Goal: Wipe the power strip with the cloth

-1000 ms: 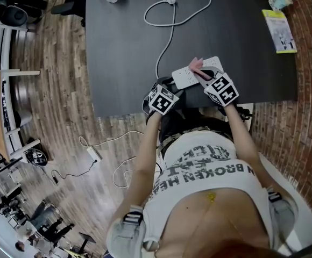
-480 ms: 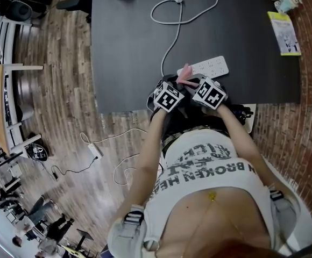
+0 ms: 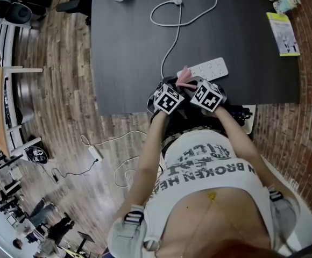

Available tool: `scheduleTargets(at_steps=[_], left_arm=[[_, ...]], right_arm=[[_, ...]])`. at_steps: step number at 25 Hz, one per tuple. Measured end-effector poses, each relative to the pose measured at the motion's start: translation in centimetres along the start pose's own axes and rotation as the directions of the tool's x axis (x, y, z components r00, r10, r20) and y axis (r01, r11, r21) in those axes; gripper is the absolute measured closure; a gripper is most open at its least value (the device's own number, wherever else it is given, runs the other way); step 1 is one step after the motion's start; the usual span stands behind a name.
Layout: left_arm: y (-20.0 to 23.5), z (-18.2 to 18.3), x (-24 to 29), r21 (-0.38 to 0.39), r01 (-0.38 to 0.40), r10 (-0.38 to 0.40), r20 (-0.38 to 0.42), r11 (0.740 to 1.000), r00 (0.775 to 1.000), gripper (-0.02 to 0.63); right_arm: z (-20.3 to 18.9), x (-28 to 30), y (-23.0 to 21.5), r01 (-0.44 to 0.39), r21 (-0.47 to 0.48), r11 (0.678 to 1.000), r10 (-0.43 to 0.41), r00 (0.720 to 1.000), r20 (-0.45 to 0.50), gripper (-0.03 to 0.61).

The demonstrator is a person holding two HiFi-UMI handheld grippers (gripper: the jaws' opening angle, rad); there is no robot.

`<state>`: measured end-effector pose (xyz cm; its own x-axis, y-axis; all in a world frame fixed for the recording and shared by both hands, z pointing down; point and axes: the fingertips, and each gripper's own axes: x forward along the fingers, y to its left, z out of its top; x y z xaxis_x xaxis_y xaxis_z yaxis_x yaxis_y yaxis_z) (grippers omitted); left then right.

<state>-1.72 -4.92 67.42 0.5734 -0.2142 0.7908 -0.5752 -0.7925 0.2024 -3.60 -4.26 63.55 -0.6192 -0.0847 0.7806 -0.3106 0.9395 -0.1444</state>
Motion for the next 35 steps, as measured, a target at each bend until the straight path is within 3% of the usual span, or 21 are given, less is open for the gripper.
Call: scheduleTargets(at_steps=[25,35], left_arm=[[0.0,-0.1,0.2,-0.003,-0.002,0.002,-0.006,1.000,1.000,0.344],[0.0,0.0,0.1,0.001,-0.004,0.004,0.001,1.000,1.000,0.344]], right_arm=[[-3.6,-3.6,-4.8,0.186,0.150,0.971,-0.189,0.982,0.006,0.563],[-4.3,-4.3,-5.3,0.206,0.187,0.961,-0.209,0.978,-0.003,0.563]])
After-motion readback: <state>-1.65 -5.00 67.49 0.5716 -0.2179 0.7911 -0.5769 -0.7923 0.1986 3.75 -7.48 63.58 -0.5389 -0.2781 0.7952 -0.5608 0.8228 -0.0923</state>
